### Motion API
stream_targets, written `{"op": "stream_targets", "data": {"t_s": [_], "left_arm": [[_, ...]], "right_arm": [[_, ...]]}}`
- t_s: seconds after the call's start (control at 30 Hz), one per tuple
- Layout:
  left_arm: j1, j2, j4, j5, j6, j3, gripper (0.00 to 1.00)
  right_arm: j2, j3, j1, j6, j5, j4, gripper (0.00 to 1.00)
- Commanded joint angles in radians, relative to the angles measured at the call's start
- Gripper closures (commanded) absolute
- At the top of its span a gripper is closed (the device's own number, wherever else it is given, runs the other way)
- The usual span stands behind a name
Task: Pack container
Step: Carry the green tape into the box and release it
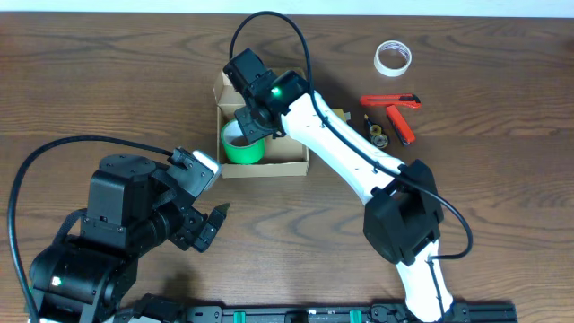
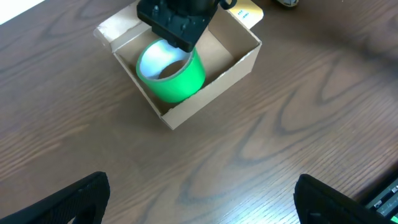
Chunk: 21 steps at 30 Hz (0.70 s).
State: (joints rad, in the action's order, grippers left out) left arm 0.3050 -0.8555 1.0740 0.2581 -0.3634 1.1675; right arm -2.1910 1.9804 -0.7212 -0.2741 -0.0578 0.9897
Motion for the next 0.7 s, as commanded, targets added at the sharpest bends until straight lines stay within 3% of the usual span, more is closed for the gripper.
{"op": "stream_targets", "data": {"t_s": [0.0, 0.47, 0.57, 0.67], "left_arm": [[0.002, 0.002, 0.003, -0.006, -0.007, 0.015, 0.05], [0.002, 0.002, 0.003, -0.006, -0.007, 0.015, 0.05], [0.002, 0.002, 0.003, -0.006, -0.006, 0.015, 0.05], [0.002, 0.002, 0.003, -0.006, -0.007, 0.015, 0.05]], "right_arm": [[-0.029, 0.002, -0.01, -0.018, -0.025, -0.015, 0.99], [-0.083, 0.002, -0.014, -0.017, -0.02, -0.066, 0.99], [-0.087, 0.002, -0.014, -0.017, -0.021, -0.064, 0.64], [-0.087, 0.002, -0.014, -0.017, -0.02, -0.069, 0.61]]}}
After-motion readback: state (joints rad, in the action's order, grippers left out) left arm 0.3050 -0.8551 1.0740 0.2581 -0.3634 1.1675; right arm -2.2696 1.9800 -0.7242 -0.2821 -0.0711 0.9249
